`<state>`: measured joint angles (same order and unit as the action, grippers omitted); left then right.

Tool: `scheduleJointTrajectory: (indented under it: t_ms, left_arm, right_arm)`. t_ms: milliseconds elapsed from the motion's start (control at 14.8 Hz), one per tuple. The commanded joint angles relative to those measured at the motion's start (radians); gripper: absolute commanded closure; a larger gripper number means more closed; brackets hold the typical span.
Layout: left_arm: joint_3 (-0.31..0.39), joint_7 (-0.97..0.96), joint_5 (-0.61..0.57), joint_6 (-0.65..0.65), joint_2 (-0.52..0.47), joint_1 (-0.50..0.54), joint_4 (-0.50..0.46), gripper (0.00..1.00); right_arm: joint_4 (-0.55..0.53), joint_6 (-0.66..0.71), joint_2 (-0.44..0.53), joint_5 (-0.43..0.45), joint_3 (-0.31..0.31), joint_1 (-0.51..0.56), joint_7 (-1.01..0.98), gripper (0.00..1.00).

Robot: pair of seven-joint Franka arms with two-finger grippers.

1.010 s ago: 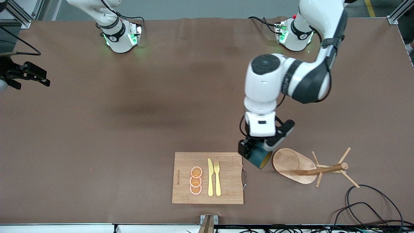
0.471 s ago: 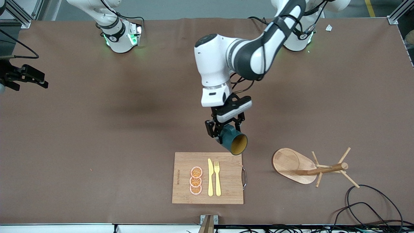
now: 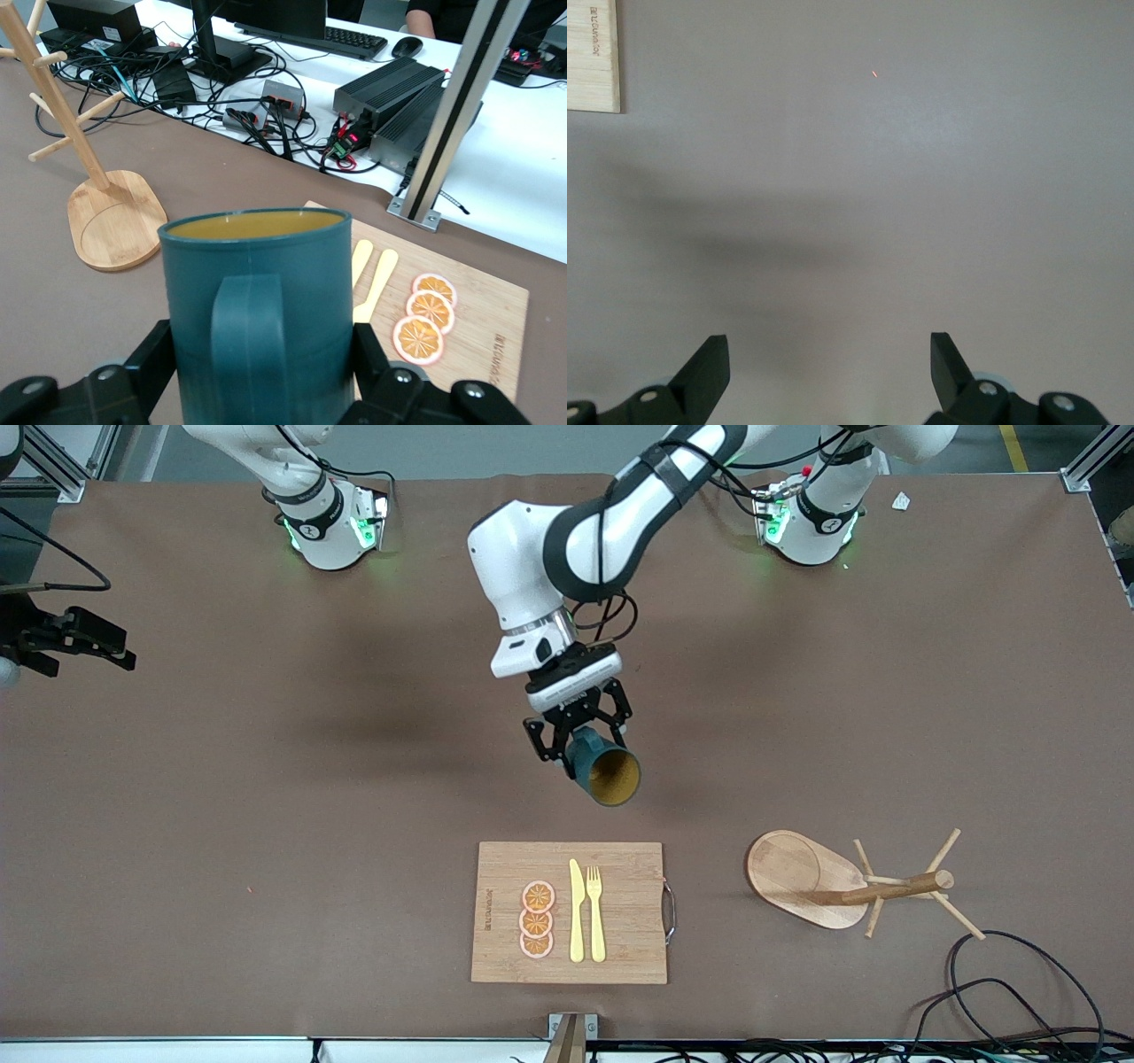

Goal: Transfer cup from left to right arm and place
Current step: 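Carry the mug across the table and lower it with the left gripper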

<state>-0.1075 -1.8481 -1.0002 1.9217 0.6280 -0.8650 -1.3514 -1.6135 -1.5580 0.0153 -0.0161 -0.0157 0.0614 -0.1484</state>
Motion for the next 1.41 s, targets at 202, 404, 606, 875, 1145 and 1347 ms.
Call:
scheduleJointTrajectory:
  t_ms: [202, 404, 606, 875, 1145, 1347]
  left_arm:
    - [0.014, -0.170, -0.098, -0.075, 0.042, -0.083, 0.012, 0.44]
    - [0.015, -0.235, -0.136, -0.116, 0.096, -0.133, 0.014, 0.44]
    - [0.015, -0.319, -0.195, -0.136, 0.150, -0.176, 0.014, 0.44]
    - [0.015, -0.376, -0.279, -0.226, 0.237, -0.230, 0.015, 0.44]
    - [0.015, -0.381, -0.333, -0.294, 0.301, -0.272, 0.015, 0.44]
    - [0.015, -0.379, -0.353, -0.296, 0.341, -0.287, 0.015, 0.43]
  right_arm:
    - [-0.012, -0.011, 0.009, 0.002, 0.006, 0.005, -0.010, 0.00]
    - [-0.012, -0.010, 0.009, 0.002, 0.006, 0.005, -0.010, 0.00]
    - [-0.012, -0.008, 0.011, 0.002, 0.006, 0.006, -0.010, 0.00]
    - [-0.012, -0.008, 0.011, 0.002, 0.006, 0.006, -0.022, 0.00]
    - [-0.012, -0.010, 0.011, 0.002, 0.006, 0.006, -0.022, 0.00]
    - [-0.012, -0.011, 0.009, 0.002, 0.006, 0.006, -0.022, 0.00]
